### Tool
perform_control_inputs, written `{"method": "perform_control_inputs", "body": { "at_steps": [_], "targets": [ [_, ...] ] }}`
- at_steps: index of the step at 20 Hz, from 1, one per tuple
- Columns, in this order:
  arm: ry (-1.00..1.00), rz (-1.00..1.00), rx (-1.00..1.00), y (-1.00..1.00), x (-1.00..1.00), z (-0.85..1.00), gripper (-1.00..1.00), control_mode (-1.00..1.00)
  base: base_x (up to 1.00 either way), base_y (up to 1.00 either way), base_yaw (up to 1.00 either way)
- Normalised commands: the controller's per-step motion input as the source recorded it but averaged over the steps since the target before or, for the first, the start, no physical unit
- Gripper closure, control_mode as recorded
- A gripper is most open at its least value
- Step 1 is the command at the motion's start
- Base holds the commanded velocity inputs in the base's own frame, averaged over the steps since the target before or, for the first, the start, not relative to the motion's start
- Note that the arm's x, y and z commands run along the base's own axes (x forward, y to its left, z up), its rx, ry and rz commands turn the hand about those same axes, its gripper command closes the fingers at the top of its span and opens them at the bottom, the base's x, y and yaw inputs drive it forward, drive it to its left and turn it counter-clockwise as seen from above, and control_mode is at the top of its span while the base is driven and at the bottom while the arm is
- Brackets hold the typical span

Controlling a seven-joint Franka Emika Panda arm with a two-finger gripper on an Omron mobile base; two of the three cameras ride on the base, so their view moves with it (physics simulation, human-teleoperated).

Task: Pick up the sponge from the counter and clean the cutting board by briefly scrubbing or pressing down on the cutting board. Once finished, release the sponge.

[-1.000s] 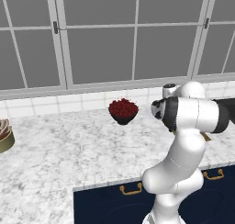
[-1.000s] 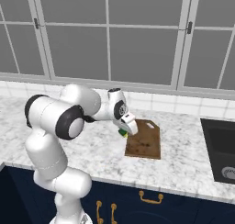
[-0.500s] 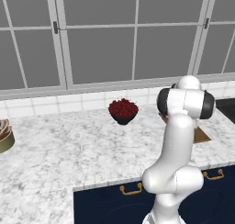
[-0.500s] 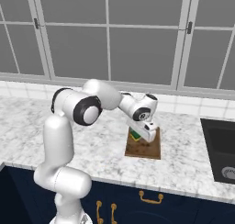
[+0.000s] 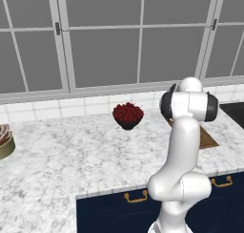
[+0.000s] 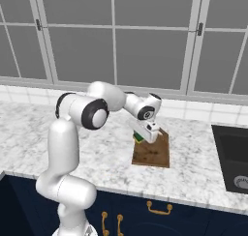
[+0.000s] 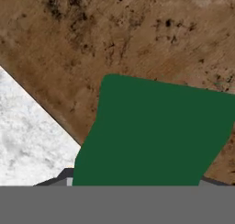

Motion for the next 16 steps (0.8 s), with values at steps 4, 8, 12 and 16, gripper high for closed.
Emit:
{"method": "perform_control_inputs", "body": {
  "at_steps": [4,8,12,16],
  "targets": [
    [0.00,0.00,0.00,0.04,0.44,-0.01,1.00,-1.00,0.00,0.00,0.00],
    [0.00,0.00,0.04,-0.02,0.71,0.01,1.00,-1.00,0.00,0.00,0.00],
    [0.00,0.00,0.04,0.00,0.59,0.05,1.00,-1.00,0.00,0.00,0.00],
    [0.00,0.00,0.00,-0.05,0.37,0.00,1.00,-1.00,0.00,0.00,0.00]
  ]
}}
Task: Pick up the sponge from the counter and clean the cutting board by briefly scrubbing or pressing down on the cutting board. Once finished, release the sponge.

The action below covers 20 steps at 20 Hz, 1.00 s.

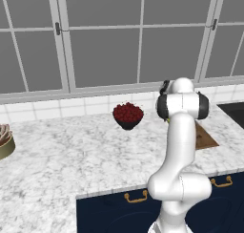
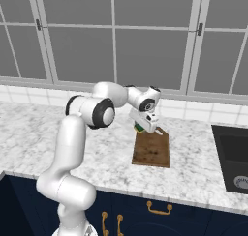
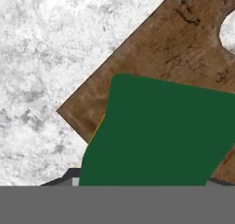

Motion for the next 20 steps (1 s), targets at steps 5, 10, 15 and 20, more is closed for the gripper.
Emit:
{"method": "perform_control_inputs", "body": {
  "at_steps": [5,10,15,20],
  "targets": [
    [0.02,0.00,0.00,-0.78,0.02,-0.21,1.00,-1.00,0.00,0.00,0.00],
    [0.04,0.00,0.00,-0.89,0.06,-0.18,1.00,-1.00,0.00,0.00,0.00],
    [0.06,0.00,0.00,-1.00,-0.37,-0.28,1.00,-1.00,0.00,0.00,0.00],
    [0.01,0.03,0.00,-0.92,-0.93,-0.54,1.00,-1.00,0.00,0.00,0.00]
  ]
}}
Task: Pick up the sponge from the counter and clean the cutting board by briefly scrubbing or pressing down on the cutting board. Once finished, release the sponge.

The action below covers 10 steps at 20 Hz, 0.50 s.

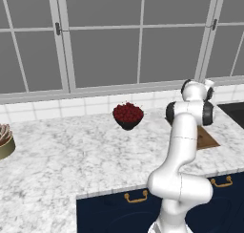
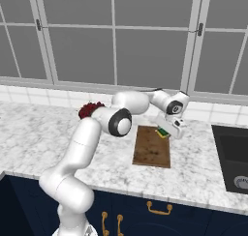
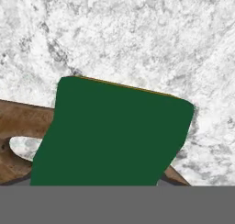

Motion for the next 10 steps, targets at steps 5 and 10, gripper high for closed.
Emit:
{"method": "perform_control_inputs", "body": {
  "at_steps": [5,10],
  "targets": [
    [0.00,0.09,-0.05,-0.13,-1.00,-0.86,1.00,-1.00,0.00,0.00,0.00],
    [-0.07,0.02,-0.01,0.05,-1.00,-0.22,1.00,-1.00,0.00,0.00,0.00]
  ]
}}
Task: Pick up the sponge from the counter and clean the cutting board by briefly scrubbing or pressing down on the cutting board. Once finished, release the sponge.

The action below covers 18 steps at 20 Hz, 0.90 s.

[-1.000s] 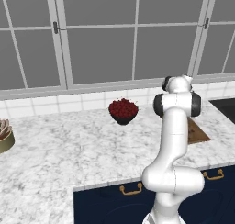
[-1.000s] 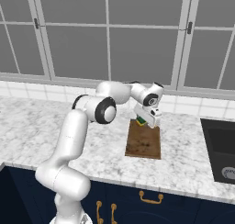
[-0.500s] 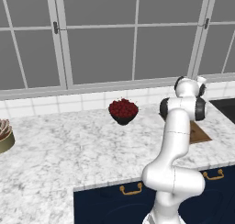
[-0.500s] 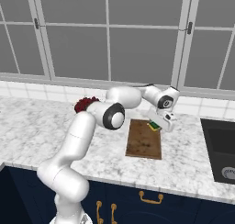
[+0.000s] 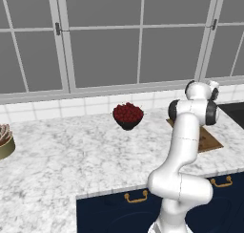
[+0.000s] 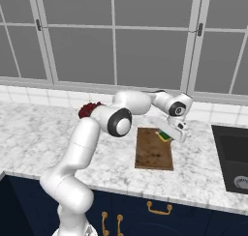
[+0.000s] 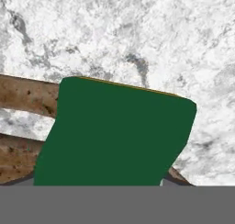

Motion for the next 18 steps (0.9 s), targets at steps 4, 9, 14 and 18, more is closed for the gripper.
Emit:
{"method": "perform_control_inputs", "body": {
  "at_steps": [4,9,14,18],
  "targets": [
    [-0.22,0.00,0.02,0.01,-1.00,0.06,1.00,-1.00,0.00,0.00,0.00],
    [-0.03,0.00,-0.05,0.78,-0.75,-0.46,1.00,-1.00,0.00,0.00,0.00],
    [0.04,0.00,-0.10,1.00,-0.15,-0.28,1.00,-1.00,0.00,0.00,0.00],
    [0.08,0.00,-0.01,1.00,0.16,0.15,1.00,-1.00,0.00,0.00,0.00]
  ]
}}
